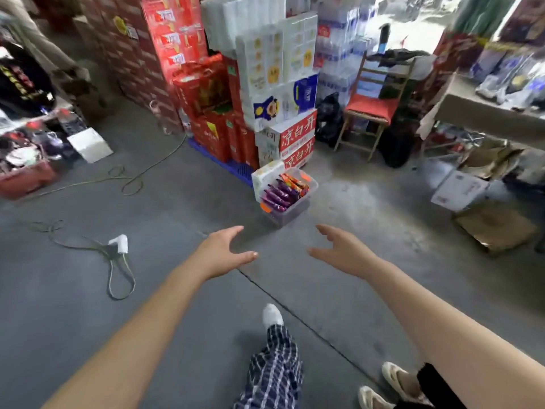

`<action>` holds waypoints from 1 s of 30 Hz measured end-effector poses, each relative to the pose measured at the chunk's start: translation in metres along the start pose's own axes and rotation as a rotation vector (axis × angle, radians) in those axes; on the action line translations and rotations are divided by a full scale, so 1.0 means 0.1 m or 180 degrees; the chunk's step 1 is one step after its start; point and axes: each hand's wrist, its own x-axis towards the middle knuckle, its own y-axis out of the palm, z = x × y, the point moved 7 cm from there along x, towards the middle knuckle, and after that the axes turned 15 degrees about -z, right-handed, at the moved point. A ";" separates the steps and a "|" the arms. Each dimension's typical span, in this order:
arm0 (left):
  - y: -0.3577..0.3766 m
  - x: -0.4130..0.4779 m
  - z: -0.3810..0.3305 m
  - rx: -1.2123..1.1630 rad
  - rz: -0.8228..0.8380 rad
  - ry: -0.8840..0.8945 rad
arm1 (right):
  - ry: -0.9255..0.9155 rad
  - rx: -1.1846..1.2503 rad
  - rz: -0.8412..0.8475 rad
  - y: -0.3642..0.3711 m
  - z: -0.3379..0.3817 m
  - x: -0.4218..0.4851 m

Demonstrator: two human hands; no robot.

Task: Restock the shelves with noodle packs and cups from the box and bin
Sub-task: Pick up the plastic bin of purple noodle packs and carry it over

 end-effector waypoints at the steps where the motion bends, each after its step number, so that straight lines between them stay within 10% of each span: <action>1: 0.02 0.32 -0.06 -0.0017 -0.0001 -0.0020 | 0.0004 0.0010 -0.0021 -0.04 -0.06 0.30; 16: 0.13 4.28 -0.51 -0.0017 0.0390 -0.0340 | 0.0345 -0.0135 0.0216 -0.78 -0.47 4.22; 30: 0.84 5.66 -0.23 -0.1065 -0.0332 -0.2892 | -0.1437 -0.1389 0.2156 0.36 0.08 7.99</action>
